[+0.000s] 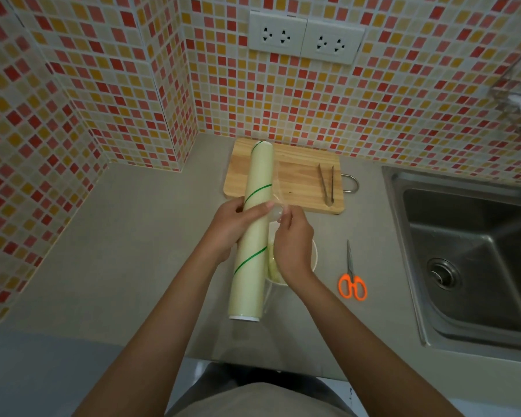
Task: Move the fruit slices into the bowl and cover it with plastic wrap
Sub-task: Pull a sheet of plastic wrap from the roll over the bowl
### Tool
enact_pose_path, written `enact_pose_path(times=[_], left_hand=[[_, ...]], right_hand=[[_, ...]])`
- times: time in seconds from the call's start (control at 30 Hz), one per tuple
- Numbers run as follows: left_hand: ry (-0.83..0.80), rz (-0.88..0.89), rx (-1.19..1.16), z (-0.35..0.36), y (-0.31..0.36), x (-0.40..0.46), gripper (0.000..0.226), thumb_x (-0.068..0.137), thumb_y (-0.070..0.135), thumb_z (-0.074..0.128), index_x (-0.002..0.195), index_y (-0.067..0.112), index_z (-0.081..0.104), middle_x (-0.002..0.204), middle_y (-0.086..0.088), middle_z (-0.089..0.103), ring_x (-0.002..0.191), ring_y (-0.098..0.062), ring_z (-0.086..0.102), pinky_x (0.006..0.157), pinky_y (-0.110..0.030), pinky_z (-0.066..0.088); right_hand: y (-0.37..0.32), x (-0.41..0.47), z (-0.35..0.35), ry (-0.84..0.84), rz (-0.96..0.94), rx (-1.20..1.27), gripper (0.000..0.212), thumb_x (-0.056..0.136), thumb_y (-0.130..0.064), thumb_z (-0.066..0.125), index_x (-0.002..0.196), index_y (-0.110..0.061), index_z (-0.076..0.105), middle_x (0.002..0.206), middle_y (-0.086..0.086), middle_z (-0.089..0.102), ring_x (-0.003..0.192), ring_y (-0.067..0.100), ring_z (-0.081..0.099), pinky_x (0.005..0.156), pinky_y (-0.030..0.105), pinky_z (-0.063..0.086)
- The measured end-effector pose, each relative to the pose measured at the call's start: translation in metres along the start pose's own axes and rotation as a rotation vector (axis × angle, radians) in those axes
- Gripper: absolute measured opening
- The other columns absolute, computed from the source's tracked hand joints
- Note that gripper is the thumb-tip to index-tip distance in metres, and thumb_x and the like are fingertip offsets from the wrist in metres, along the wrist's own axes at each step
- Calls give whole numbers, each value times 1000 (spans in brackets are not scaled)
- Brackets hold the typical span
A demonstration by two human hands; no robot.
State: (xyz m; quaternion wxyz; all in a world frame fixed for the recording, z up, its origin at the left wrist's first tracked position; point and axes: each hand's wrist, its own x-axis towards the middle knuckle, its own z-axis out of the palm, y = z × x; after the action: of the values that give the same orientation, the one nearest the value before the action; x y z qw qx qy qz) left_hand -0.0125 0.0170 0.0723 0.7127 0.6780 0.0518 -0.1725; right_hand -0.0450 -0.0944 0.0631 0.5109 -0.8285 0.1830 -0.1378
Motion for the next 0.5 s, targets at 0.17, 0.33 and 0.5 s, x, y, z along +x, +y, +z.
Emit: enact_pose_path(times=[0.17, 0.33, 0.5], left_hand=[[89, -38, -190, -8, -2, 1, 24, 89, 27, 63, 96, 5, 70, 76, -19, 68, 59, -24, 66, 50, -30, 53], [130, -76, -154, 3, -6, -1, 33, 89, 40, 60, 94, 8, 64, 77, -10, 64, 59, -19, 62, 57, -36, 55], [114, -27, -51, 6, -12, -2, 29, 79, 37, 76, 93, 14, 65, 72, 1, 64, 67, -19, 63, 75, -52, 58]], right_hand=[[11, 3, -5, 30, 132, 119, 30, 102, -19, 35, 78, -9, 51, 62, -7, 45, 57, 6, 41, 59, 26, 34], [13, 3, -10, 40, 78, 183, 29, 102, -20, 38, 80, -8, 53, 62, -9, 46, 56, 5, 41, 58, 22, 35], [17, 5, -12, 64, 43, 162, 29, 101, -20, 41, 79, -9, 54, 59, -12, 44, 49, 0, 42, 50, 12, 33]])
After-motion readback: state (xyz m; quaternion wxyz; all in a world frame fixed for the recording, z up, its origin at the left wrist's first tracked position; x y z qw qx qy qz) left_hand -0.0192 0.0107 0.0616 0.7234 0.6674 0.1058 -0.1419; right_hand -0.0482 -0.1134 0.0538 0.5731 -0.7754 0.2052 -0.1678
